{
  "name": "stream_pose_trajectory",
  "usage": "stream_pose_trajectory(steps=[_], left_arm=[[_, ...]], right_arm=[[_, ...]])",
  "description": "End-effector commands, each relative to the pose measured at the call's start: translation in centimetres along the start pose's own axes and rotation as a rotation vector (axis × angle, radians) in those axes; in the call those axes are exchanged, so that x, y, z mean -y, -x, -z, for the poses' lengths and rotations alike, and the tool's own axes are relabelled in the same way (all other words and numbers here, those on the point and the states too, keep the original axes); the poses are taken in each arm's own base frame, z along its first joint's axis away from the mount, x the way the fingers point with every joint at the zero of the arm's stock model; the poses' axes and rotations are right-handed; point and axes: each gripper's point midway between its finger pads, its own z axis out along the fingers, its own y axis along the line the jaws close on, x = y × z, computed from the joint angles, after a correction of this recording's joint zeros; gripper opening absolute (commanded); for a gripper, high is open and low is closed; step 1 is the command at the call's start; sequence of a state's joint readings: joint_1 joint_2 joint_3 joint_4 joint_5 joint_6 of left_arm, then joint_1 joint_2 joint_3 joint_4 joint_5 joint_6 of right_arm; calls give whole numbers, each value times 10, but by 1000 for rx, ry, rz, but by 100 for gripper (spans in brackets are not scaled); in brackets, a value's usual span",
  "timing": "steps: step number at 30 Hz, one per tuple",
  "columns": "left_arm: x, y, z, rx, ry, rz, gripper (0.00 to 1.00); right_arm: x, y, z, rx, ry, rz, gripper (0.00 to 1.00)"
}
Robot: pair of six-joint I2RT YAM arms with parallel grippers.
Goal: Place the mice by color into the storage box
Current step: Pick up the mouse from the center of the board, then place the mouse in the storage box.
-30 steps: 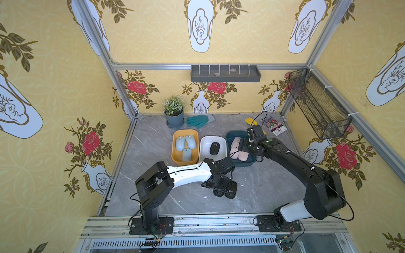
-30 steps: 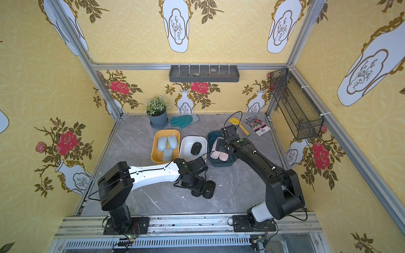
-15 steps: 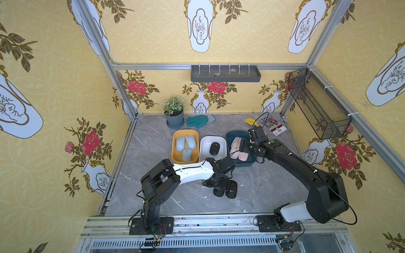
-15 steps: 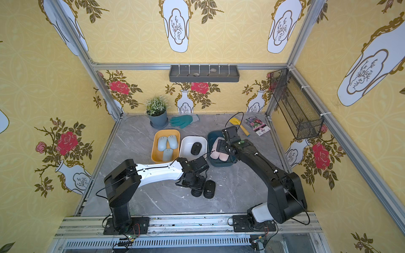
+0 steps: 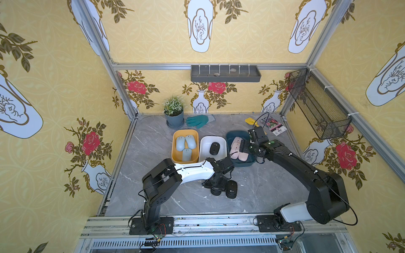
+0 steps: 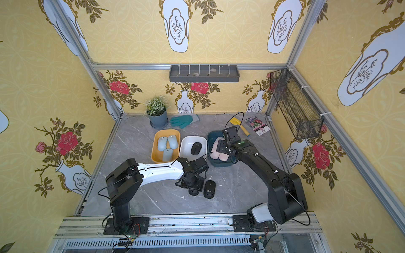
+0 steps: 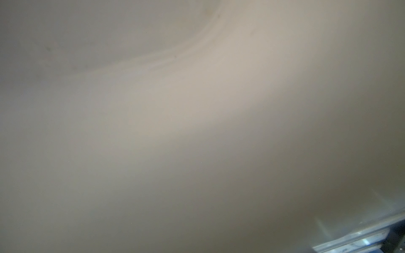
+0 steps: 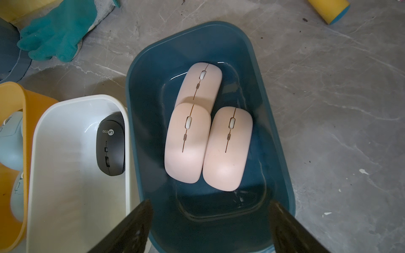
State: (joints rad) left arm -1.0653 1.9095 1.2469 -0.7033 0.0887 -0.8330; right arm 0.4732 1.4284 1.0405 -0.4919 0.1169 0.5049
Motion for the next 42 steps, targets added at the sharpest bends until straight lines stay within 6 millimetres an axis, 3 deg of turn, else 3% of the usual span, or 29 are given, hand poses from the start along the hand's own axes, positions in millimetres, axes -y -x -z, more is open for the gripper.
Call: stream_pose_trajectory(steps=[1, 7, 13, 19, 24, 30, 35, 38, 42], left_arm=[[-7, 4, -9, 0, 36, -22, 71], [-8, 0, -5, -4, 31, -17, 53], [-9, -3, 9, 3, 32, -12, 43], [-6, 1, 31, 33, 35, -23, 42], [-5, 8, 66, 85, 39, -42, 43], [-2, 41, 120, 190, 6, -43, 45], [-14, 88, 160, 301, 32, -53, 47], [-23, 117, 168, 341, 44, -52, 47], [-31, 146, 155, 339, 34, -50, 47]], right_arm=[[0, 5, 1, 21, -4, -10, 85], [1, 4, 2, 24, -5, -13, 85], [-1, 7, 2, 28, 1, -16, 85], [-1, 8, 3, 31, 1, -15, 85], [0, 11, 7, 43, -4, -12, 85], [0, 22, 19, 76, -4, -12, 85], [4, 30, 27, 106, -10, -12, 85], [5, 29, 27, 102, -11, -8, 85], [9, 25, 26, 94, -14, -14, 85]])
